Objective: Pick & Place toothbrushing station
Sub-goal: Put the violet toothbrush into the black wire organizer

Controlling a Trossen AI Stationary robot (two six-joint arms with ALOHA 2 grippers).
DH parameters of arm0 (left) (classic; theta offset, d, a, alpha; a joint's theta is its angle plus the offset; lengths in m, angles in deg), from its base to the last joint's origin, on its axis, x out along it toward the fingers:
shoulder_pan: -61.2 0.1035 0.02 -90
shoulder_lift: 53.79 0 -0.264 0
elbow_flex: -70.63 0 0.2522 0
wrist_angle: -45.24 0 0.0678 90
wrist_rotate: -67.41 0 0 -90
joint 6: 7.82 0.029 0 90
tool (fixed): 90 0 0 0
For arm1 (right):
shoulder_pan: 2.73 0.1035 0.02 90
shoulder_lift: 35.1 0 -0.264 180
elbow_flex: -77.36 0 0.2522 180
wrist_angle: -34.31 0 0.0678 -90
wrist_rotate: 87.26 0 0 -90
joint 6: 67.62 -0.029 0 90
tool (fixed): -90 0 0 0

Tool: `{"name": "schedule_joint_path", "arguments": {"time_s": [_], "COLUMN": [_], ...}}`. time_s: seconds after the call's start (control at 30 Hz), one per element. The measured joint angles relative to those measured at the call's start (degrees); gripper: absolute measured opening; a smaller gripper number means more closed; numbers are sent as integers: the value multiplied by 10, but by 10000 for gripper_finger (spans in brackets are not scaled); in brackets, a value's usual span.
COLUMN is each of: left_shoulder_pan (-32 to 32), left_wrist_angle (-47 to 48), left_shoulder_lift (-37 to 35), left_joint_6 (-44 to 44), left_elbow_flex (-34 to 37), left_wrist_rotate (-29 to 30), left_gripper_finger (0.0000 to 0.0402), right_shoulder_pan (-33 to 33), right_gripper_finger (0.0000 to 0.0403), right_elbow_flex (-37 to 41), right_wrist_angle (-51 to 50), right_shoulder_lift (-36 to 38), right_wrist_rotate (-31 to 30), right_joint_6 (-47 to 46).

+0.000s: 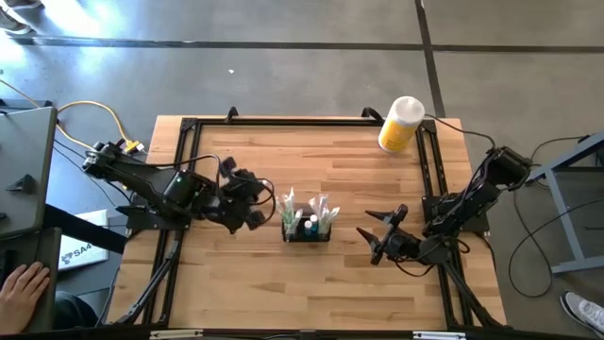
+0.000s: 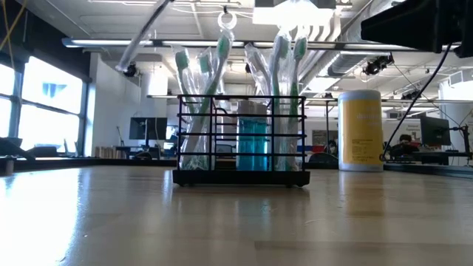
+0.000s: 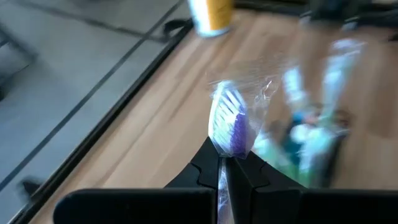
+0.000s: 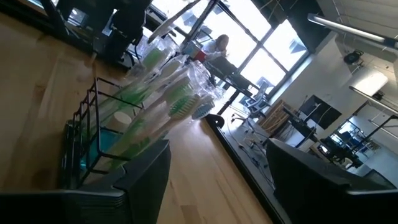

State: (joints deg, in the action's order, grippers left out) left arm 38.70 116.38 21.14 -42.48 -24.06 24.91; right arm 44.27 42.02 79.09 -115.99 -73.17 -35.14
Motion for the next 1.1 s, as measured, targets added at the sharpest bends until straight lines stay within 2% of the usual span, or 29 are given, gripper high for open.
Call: {"name": "schedule_joint_path", "arguments": {"time_s": [0.2,0.4,0.77,0.97,1.1], "left_shoulder_pan": [0,-4,6,-38,-60], "left_wrist_angle": [-152,-204,-269,-219,-290], "left_shoulder_lift": [38,68,109,115,114], "left_joint_6": [106,158,95,3,-6], "left_elbow_flex": [0,0,0,3,50], "left_wrist_rotate": [-40,-52,-63,41,59], "left_gripper_finger": [2,2,2,2,2], "right_shoulder_pan": [-11,-4,7,27,33], "right_gripper_finger": [259,259,259,259,259], "right_elbow_flex": [0,0,0,0,0], "right_wrist_angle": [-25,-27,-27,-30,-30], "right_shoulder_lift": [0,0,0,0,0], "right_wrist_rotate": [36,41,41,40,39], "right_joint_6": [-32,-31,-42,-57,-57]}}
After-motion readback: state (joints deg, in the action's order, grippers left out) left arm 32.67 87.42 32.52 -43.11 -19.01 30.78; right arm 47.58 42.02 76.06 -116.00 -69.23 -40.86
